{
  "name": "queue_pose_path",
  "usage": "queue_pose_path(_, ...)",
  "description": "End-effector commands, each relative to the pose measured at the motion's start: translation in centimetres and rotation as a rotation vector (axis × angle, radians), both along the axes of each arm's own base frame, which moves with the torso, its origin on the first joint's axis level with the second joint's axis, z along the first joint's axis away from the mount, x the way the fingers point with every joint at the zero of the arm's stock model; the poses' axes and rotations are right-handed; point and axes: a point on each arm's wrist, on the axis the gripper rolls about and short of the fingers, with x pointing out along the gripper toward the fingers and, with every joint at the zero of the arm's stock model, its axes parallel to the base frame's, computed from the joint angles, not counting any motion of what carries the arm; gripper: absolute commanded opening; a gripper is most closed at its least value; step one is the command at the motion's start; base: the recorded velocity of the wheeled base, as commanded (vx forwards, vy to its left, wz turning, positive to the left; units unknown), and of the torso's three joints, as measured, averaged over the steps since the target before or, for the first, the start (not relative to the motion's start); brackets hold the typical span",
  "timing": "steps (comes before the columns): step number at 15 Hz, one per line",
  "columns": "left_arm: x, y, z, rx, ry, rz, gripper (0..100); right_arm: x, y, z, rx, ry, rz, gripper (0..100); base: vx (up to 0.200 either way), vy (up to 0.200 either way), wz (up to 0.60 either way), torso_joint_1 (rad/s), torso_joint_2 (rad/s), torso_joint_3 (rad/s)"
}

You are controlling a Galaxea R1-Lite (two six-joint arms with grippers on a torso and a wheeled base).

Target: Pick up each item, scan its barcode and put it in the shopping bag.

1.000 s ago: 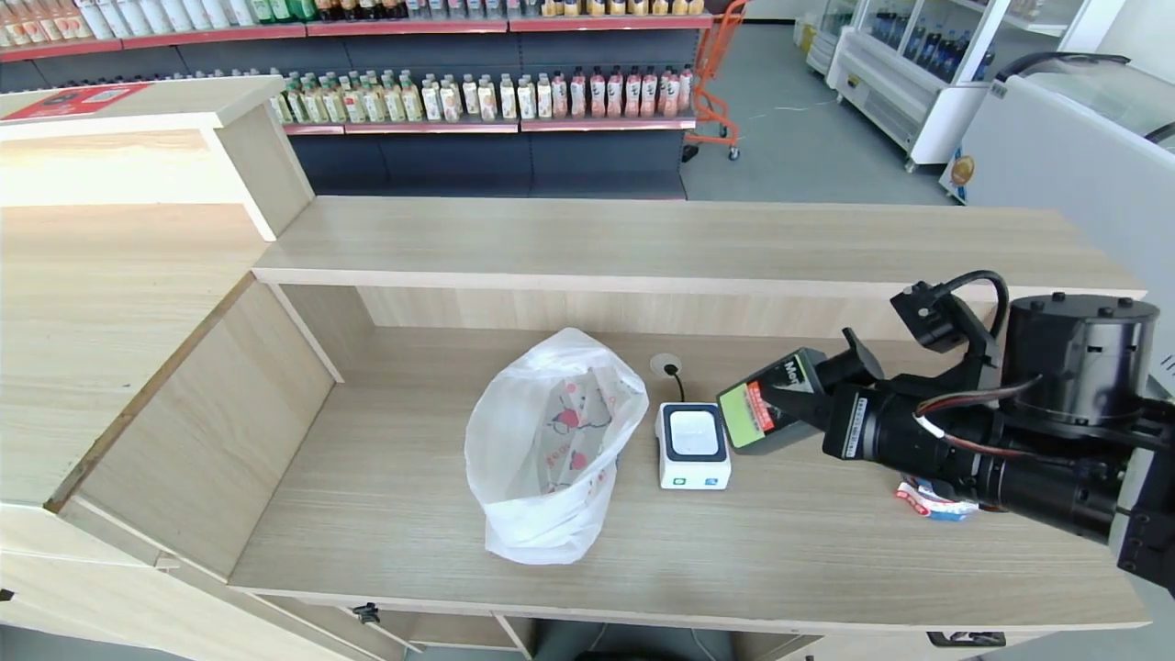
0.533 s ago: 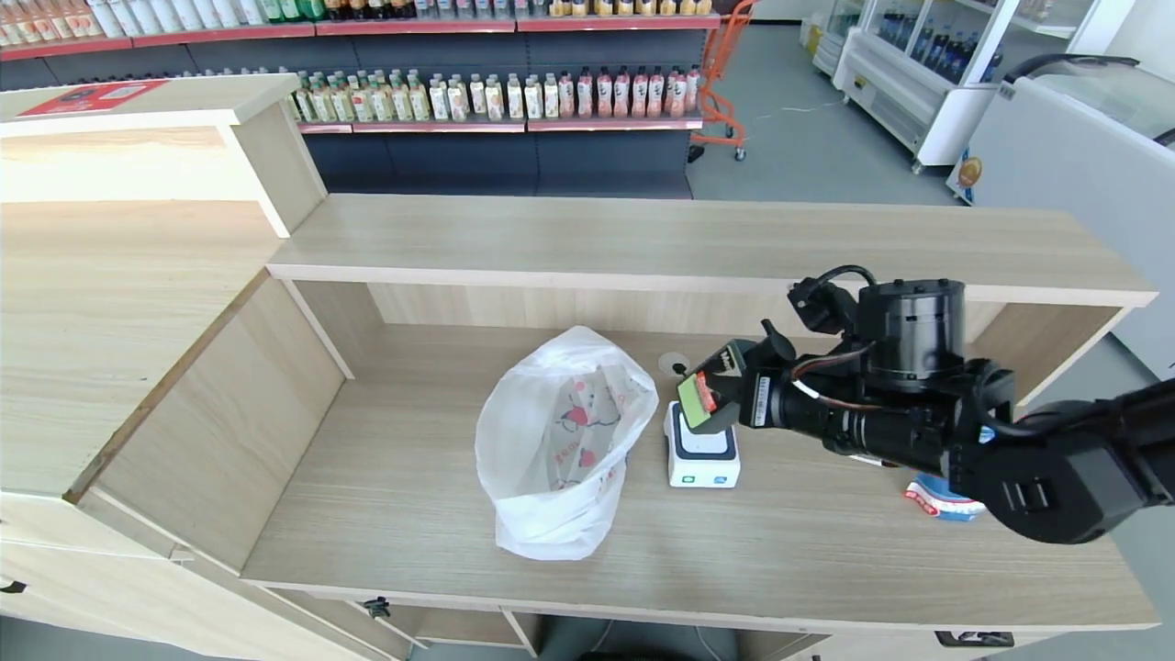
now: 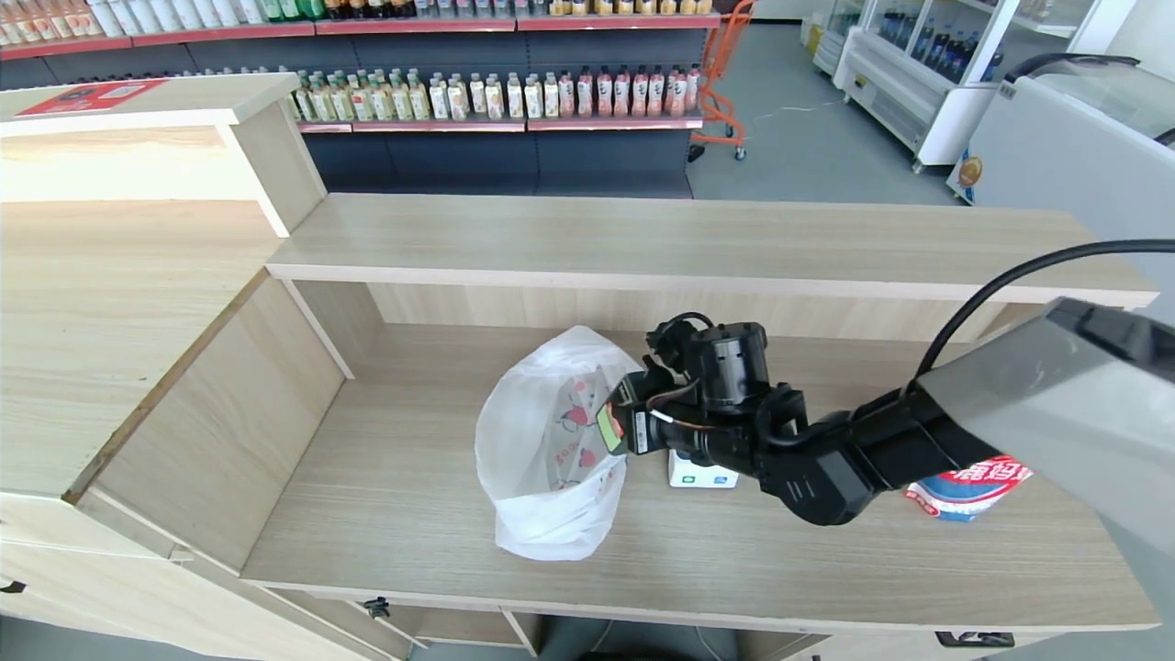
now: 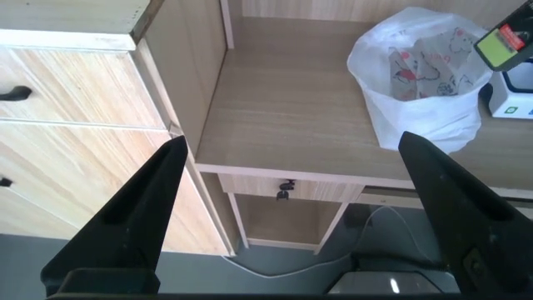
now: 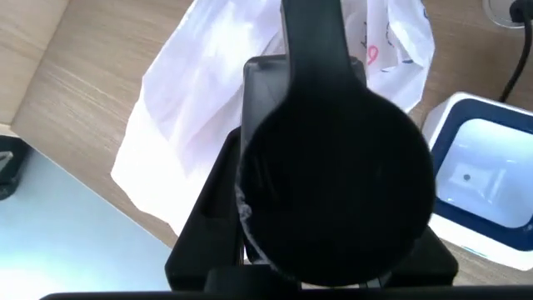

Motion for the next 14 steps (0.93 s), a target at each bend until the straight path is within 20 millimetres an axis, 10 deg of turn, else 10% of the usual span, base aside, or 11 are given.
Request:
queue_pose_path(1,0.0,0.0,0.0,0.000,0.000,0.000,100,0.5,2.6,-3.2,-0.040,0.022,0.037,0,0.000,0.000,0.00,0.000,0.00,0.000)
queue_pose_path(13,0.0,0.0,0.0,0.000,0.000,0.000,100,1.2,4.4,-9.5,-0.317,-0.105,0.149,0,0.000,0.000,0.00,0.000,0.00,0.000)
queue_pose_path(14,0.0,0.0,0.0,0.000,-0.001,0.000,100,1.3,4.5,-9.6,-0.310,-0.114,0.148,100,0.000,0.000,0.00,0.000,0.00,0.000)
